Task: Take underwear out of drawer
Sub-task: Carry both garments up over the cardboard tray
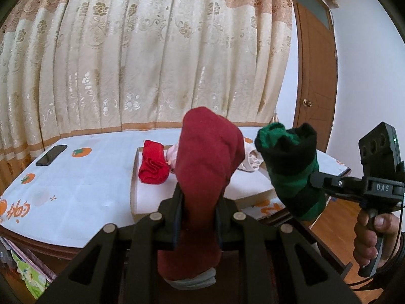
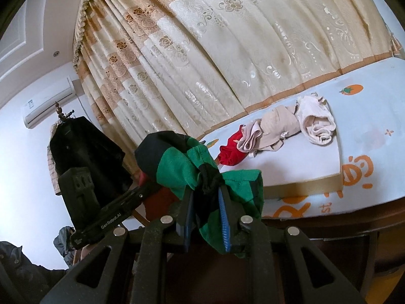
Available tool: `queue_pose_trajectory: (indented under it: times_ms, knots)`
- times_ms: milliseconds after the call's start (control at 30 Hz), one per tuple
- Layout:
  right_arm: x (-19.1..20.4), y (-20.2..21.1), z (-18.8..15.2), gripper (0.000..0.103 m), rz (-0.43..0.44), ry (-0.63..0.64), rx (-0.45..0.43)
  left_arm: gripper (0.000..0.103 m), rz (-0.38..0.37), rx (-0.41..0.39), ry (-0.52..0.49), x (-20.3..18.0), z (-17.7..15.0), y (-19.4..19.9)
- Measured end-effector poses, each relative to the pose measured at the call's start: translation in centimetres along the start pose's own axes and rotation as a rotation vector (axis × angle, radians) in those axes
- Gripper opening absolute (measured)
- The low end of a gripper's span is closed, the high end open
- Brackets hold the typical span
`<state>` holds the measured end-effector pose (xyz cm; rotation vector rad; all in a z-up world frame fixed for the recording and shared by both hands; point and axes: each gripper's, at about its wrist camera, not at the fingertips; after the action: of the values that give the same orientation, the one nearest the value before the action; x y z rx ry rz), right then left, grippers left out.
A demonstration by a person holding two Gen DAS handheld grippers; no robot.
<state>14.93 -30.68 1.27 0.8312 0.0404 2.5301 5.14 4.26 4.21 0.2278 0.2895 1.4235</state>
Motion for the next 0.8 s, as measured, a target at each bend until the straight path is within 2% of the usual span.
queue_pose_trajectory:
  times_ms: [800]
  knots:
    - [-1.4,-2.9,4.5,0.021,-0.032,-0.055,-0.019,0.019,0.004,0.023,-0.026,1.2,3.8,-4.8]
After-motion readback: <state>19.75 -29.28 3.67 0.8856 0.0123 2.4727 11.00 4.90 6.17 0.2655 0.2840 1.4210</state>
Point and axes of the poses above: each gripper's, at about its wrist camera, not at the fingertips, and y roughly against the way its jaws point, x to its left, z to its top, and after that the axes turned 3 degrees about -x, right-handed
